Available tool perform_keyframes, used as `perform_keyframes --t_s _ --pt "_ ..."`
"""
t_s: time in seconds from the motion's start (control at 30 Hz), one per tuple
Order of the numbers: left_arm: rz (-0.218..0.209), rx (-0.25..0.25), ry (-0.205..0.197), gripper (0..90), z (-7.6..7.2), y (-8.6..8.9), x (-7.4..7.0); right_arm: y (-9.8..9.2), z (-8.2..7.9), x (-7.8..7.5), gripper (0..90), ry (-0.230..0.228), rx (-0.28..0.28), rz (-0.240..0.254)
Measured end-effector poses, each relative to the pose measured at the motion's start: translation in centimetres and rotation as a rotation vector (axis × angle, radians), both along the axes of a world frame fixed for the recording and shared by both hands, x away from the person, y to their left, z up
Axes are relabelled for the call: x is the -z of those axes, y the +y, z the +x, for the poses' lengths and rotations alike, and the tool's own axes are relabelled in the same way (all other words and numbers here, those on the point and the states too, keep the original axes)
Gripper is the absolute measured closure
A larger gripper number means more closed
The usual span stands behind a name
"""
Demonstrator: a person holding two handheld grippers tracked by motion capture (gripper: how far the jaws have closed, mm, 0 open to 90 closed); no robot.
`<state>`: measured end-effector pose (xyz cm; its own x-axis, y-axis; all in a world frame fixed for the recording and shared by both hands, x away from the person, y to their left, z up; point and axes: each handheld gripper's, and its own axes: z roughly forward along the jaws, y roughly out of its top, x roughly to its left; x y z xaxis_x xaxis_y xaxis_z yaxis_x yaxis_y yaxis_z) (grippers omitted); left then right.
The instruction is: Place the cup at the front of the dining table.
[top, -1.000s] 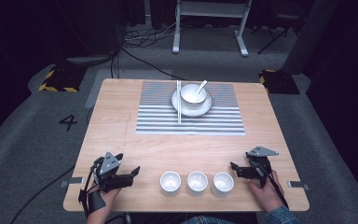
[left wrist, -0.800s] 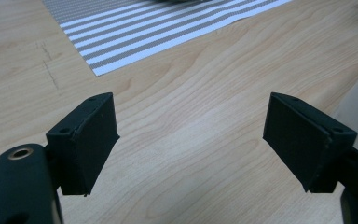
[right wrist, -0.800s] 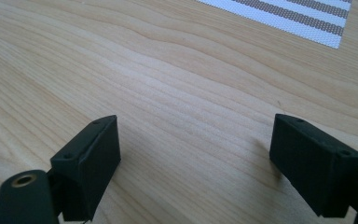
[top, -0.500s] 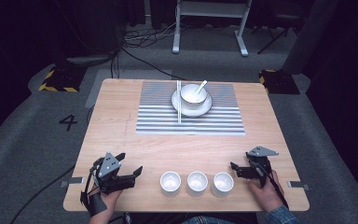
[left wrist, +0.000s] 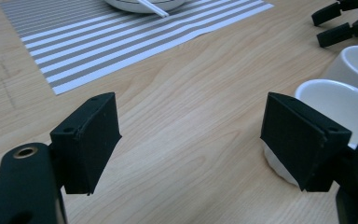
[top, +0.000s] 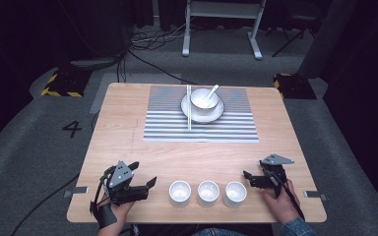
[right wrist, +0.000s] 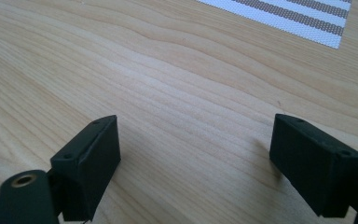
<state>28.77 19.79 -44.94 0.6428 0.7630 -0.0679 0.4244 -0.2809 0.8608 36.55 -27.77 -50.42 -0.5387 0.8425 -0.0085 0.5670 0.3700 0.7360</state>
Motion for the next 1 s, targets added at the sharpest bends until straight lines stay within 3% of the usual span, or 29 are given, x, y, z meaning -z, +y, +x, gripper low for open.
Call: perform_keyframes --t_s 0.27,0.43,0.83,1.0 --pt "-0.010 0.055 -0.001 19.7 -0.1 -1.6 -0.9 0.0 0.0 0.0 16.4 0.000 0.000 0.000" --pt "0.016 0.093 -0.008 19.8 0.2 -2.8 -1.2 0.0 0.0 0.0 16.2 0.000 0.002 0.001" --pt "0.006 0.176 -0.015 19.8 0.7 -5.1 -1.9 0.0 0.1 0.0 15.7 0.001 0.003 0.001" --pt "-0.013 0.217 0.001 19.7 0.7 -5.9 -2.0 0.0 0.1 0.0 15.7 0.002 0.002 0.001"
